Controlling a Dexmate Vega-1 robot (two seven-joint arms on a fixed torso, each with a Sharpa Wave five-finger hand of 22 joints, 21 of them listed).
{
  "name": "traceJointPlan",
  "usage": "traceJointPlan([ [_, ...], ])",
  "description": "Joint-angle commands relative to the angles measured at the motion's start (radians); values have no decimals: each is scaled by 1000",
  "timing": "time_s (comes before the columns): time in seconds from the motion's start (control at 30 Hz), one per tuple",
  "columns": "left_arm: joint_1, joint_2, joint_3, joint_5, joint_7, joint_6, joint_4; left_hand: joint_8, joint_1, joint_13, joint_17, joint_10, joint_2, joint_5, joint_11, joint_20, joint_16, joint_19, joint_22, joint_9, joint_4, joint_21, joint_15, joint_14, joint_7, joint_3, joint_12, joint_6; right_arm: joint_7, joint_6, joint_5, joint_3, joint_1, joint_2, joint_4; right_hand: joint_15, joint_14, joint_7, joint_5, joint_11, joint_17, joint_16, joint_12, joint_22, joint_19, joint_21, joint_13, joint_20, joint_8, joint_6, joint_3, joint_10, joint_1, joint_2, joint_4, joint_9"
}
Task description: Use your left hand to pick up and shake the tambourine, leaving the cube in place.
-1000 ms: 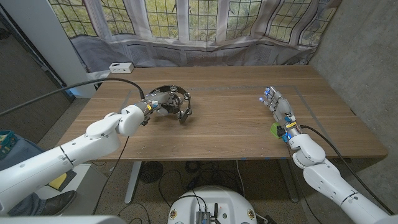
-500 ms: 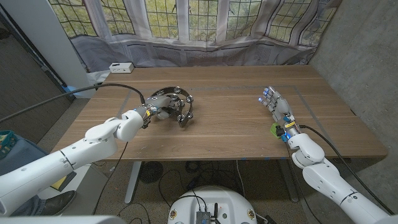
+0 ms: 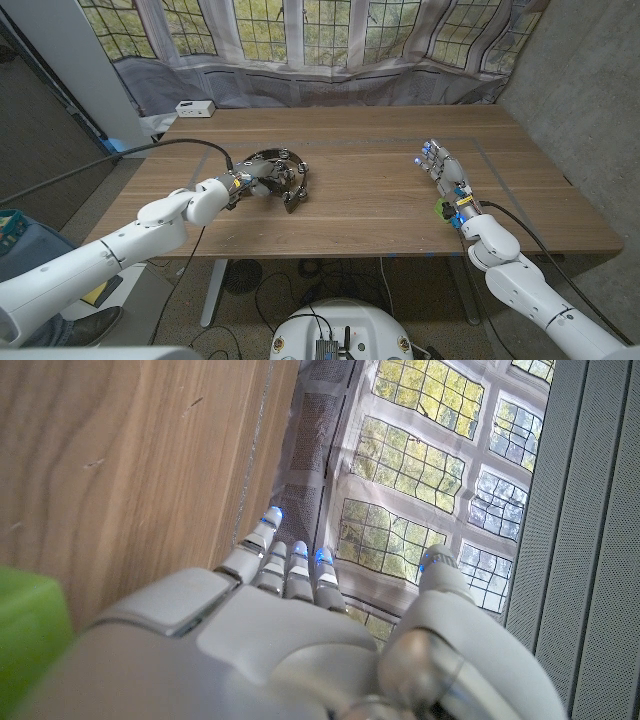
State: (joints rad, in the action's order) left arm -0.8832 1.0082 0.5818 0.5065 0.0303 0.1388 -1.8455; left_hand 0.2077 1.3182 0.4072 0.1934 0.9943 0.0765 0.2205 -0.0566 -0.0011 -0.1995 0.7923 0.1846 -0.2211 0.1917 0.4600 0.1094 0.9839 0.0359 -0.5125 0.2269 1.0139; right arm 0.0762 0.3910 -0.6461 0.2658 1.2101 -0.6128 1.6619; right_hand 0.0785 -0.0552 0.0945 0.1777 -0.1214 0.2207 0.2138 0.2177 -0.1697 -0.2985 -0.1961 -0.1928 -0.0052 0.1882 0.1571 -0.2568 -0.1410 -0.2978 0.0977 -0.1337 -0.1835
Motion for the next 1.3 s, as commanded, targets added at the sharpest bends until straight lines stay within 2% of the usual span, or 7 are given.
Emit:
traceJointPlan([
  [0.03,24,-14,19,4,49,-1,24,-6,-18,0,1,-7,65,3,5,2,3,-8,4,-3,-18,1,30,19,-2,-27,-7,-8,5,-7,4,3,-5,1,2,4,-4,-1,2,1,5,-2,-6,-2,-3,3,-4,6,2,8,5,-5,-6,2,0,-5],
  [0.43,27,-19,23,20,38,9,24,-19,-37,-4,0,-37,56,-2,6,7,7,-22,3,-2,-28,-1,19,-5,0,-20,-20,-51,-3,-11,-2,3,-11,-2,-3,4,-4,-2,2,1,5,-2,-6,-2,-3,3,-4,5,3,10,5,-5,-6,2,0,-5],
  [0.6,23,-20,25,31,28,13,22,-27,-51,-9,-1,-84,43,-6,12,8,19,-57,3,-2,-28,-11,5,-63,3,-13,-35,-104,-3,-14,-5,3,-12,-3,-2,5,-4,-1,2,1,5,-2,-6,-2,-2,3,-4,6,3,9,6,-5,-6,2,0,-5],
  [0.7,22,-21,27,42,21,16,21,-30,-63,-14,3,-121,32,-11,18,9,23,-89,2,-2,-31,-23,-1,-105,6,1,-44,-133,-4,-13,-2,2,-11,-6,-2,5,-5,-2,2,0,5,-2,-6,-2,-3,3,-4,6,3,9,6,-4,-6,1,0,-5],
  [0.9,5,-23,27,82,-30,31,16,-26,-98,-22,12,-183,21,-19,6,26,24,-155,3,-1,-42,-46,-23,-210,-19,39,-47,-172,-1,-14,-5,0,-9,-5,3,5,-4,-2,2,0,5,-2,-6,-2,-3,3,-4,7,2,8,6,-5,-6,1,0,-5],
  [1.27,-10,-16,23,90,-34,41,6,-27,-122,-28,15,-237,5,-23,6,42,20,-223,2,1,-43,-74,-35,-275,-35,76,-48,-212,2,-16,-1,3,-7,-5,9,4,-5,-4,2,0,5,-2,-5,-2,-3,3,-4,7,3,9,6,-6,-7,1,-1,-5],
  [1.3,-11,-15,22,91,-34,43,4,-28,-127,-30,15,-247,3,-23,8,43,20,-230,1,1,-44,-77,-38,-285,-29,81,-49,-219,-2,-13,4,5,-8,-7,7,4,-5,-3,2,0,5,-2,-5,-2,-3,3,-4,7,3,9,6,-6,-7,2,-1,-5],
])
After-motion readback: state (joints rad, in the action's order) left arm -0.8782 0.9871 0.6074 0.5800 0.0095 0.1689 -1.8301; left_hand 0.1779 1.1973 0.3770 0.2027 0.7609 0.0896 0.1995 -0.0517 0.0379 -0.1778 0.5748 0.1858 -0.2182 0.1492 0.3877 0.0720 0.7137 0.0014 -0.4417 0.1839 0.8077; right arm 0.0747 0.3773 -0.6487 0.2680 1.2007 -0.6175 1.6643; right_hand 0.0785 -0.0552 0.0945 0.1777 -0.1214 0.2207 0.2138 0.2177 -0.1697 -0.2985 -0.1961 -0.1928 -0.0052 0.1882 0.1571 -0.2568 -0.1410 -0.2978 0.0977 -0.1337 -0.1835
